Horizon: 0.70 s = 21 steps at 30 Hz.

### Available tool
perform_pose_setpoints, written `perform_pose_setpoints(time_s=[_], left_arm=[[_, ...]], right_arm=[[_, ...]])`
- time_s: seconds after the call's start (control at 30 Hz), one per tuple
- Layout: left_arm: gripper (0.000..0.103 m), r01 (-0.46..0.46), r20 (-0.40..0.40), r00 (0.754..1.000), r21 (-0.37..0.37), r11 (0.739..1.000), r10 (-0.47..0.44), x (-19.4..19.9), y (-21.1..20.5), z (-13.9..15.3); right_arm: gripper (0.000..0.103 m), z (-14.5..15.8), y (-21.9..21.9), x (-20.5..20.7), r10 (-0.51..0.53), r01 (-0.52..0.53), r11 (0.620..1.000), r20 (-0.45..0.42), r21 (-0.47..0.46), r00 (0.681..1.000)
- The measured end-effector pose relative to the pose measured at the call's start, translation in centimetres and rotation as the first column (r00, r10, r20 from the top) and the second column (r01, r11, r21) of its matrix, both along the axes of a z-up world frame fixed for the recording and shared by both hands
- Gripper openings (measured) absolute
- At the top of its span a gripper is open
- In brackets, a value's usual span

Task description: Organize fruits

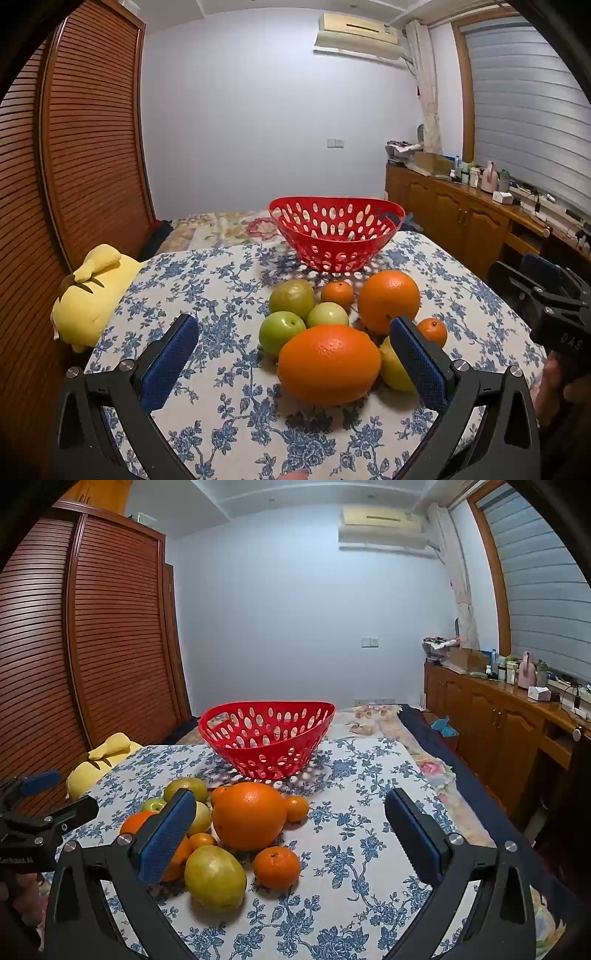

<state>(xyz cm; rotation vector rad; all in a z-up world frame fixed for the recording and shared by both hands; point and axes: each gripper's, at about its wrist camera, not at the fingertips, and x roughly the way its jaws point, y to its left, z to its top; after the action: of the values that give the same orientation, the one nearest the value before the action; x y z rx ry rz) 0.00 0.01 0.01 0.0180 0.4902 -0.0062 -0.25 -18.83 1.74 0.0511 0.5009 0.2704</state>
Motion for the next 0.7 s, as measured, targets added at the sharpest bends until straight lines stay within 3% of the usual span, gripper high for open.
perform_pose_setpoints(time_s=[0.7], left_arm=[[0.103,0.009,0.007,1.0,-0.009,1.0,-0.009,-0.8,-0.2,0.6]], right_arm=[[0.102,0.5,0.5,-0.6,-0.003,0.003,1.0,0.011,-0.031,1.0]])
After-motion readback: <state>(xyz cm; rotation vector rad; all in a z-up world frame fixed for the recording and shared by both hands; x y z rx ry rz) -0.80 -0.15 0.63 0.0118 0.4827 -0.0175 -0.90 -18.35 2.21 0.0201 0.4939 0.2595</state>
